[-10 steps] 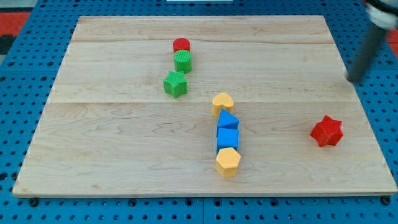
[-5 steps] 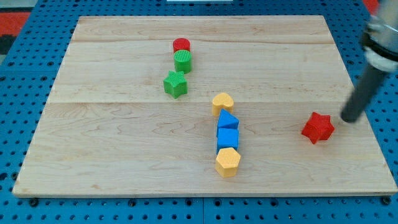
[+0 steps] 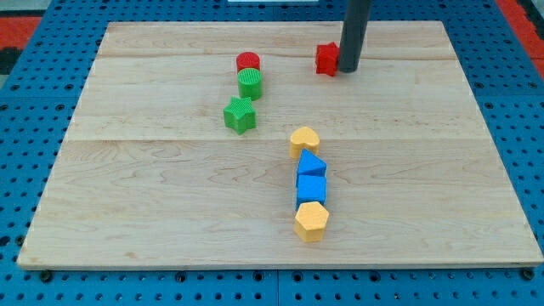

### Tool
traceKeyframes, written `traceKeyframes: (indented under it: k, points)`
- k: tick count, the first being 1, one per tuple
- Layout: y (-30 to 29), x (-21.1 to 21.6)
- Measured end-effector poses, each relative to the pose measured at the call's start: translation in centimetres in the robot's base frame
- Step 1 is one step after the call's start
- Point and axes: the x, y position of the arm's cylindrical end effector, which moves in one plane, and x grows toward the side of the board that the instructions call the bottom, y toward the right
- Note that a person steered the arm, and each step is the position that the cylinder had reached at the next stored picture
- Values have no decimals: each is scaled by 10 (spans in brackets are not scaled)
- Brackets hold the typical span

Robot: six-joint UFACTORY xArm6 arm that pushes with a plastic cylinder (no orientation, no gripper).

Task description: Push the red star above the red circle

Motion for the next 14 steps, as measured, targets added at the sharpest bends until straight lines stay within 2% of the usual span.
traceKeyframes:
  k: [1,2,3,4,5,6,8,9,10,11,12,13,14]
  points:
    - [22,-14]
    - [-30,-17]
    - [-78,-37]
    - [-88,-56]
    - [-89,-58]
    - [-44,-23]
    - [-61,-26]
    - [-112,-32]
    - [-127,-32]
    - [-89,-45]
    - [-106,-92]
    - [-199,-86]
    - [-219,-54]
